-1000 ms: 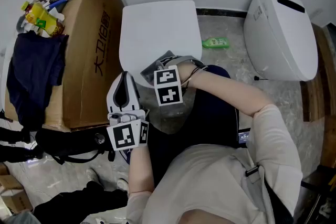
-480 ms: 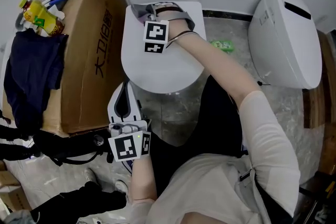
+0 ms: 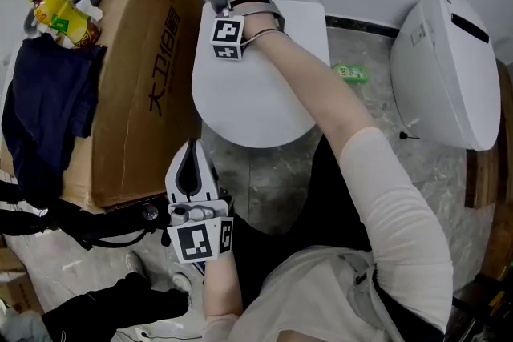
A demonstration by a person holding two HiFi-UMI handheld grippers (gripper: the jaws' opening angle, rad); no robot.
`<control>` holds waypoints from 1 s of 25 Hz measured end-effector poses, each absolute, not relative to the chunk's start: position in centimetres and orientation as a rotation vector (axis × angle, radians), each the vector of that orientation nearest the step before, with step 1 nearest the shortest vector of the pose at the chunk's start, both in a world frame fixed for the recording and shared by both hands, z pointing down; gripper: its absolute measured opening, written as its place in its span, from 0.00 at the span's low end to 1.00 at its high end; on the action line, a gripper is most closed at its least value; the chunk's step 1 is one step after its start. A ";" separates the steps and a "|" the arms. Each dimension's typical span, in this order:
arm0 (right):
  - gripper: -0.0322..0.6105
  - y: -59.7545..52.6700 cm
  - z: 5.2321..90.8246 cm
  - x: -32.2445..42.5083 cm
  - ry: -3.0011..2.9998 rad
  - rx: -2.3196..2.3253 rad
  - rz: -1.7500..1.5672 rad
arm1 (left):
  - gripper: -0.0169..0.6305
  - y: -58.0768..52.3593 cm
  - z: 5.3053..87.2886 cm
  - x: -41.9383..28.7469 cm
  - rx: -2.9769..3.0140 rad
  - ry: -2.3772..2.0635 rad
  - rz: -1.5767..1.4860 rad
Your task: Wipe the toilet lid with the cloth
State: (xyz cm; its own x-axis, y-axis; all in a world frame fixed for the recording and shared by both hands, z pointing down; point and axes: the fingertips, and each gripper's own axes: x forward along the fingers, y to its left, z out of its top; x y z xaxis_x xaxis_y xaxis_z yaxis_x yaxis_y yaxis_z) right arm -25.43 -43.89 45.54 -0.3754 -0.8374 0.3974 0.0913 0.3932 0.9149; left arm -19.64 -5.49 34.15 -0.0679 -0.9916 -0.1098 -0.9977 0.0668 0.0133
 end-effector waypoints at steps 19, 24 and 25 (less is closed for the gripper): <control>0.12 -28.5 50.0 -24.1 -1.882 0.375 -0.843 | 0.05 -4.1 32.9 -22.0 -2.052 2.239 0.169; 0.12 -23.4 50.7 -23.1 -1.855 0.279 -0.797 | 0.05 -3.2 32.1 -22.5 -2.028 2.240 0.184; 0.12 -22.3 50.8 -22.8 -1.862 0.267 -0.786 | 0.05 -3.0 31.9 -22.6 -2.024 2.241 0.188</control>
